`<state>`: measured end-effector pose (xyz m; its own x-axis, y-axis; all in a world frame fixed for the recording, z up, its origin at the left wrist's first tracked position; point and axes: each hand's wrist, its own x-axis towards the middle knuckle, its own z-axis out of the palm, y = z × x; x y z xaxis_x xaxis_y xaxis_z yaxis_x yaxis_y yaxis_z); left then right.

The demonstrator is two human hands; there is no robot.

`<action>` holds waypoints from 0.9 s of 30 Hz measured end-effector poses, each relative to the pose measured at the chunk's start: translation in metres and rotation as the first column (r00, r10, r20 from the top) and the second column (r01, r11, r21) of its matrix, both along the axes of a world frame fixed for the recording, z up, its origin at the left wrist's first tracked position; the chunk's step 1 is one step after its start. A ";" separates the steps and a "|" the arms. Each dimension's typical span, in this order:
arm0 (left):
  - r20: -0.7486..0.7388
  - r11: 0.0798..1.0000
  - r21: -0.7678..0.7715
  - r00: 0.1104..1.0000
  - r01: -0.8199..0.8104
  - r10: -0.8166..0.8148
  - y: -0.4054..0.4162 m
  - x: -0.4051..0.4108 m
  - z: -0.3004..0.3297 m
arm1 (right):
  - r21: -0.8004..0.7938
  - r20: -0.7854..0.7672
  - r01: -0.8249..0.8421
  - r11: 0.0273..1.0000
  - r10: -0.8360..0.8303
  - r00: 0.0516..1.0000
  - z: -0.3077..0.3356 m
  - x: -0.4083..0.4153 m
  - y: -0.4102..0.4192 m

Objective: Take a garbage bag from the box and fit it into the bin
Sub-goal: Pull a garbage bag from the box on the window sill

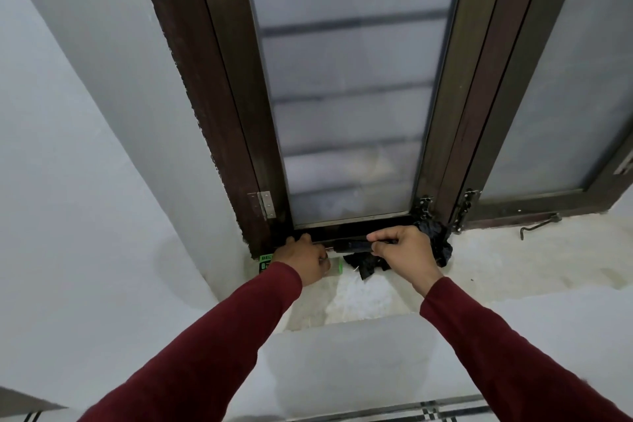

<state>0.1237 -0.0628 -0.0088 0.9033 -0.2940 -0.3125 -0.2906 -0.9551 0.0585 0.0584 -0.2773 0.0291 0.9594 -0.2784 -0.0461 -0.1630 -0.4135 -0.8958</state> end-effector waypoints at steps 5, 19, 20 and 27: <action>0.054 0.994 -0.093 0.996 -0.063 0.069 -0.003 0.006 0.009 | -0.009 0.030 0.012 1.000 -0.011 0.999 0.002 -0.006 0.003; -0.195 0.469 -0.803 0.905 -0.369 0.379 0.012 -0.013 0.042 | -0.268 0.134 -0.151 0.951 0.192 0.972 0.055 0.025 0.015; -0.207 0.454 -0.810 0.905 -0.372 0.372 0.014 -0.016 0.040 | -0.308 0.102 -0.196 0.931 0.237 0.966 0.058 0.027 0.017; -0.196 0.428 -0.834 0.912 -0.348 0.359 0.022 -0.024 0.030 | -0.531 -0.001 -0.385 0.755 0.454 0.891 0.057 0.033 0.049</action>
